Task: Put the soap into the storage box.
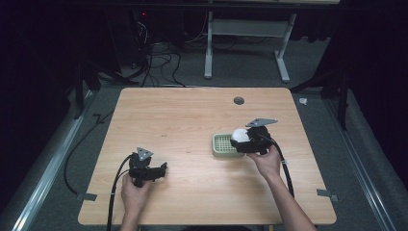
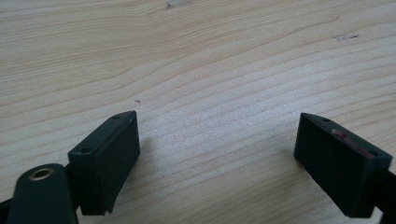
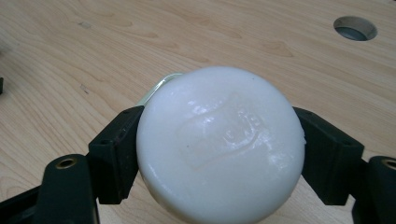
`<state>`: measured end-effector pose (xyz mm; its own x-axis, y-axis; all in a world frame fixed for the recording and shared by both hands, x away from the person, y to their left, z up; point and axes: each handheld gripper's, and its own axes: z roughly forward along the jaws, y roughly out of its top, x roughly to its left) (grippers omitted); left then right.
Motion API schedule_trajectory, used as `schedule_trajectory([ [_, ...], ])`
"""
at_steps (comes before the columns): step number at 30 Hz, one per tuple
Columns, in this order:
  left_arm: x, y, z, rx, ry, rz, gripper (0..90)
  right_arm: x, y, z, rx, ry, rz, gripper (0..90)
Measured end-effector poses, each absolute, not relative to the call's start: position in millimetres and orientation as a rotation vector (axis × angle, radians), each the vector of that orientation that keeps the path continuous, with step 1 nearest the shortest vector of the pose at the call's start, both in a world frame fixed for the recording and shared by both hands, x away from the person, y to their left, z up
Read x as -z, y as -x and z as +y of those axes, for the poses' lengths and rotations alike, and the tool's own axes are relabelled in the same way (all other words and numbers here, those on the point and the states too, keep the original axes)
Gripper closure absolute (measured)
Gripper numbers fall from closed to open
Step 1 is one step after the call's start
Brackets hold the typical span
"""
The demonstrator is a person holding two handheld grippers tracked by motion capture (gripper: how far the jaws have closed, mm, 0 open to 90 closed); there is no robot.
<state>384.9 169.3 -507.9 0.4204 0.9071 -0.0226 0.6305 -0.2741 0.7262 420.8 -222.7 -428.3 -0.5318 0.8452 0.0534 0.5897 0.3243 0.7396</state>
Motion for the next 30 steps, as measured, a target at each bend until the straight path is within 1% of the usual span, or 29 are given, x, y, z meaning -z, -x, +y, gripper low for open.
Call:
schedule_trajectory([
  [30,508,-385,169,-0.531,-2.009,1.297,14.8,460,-444,-204,-0.973,-1.317,2.273,24.0],
])
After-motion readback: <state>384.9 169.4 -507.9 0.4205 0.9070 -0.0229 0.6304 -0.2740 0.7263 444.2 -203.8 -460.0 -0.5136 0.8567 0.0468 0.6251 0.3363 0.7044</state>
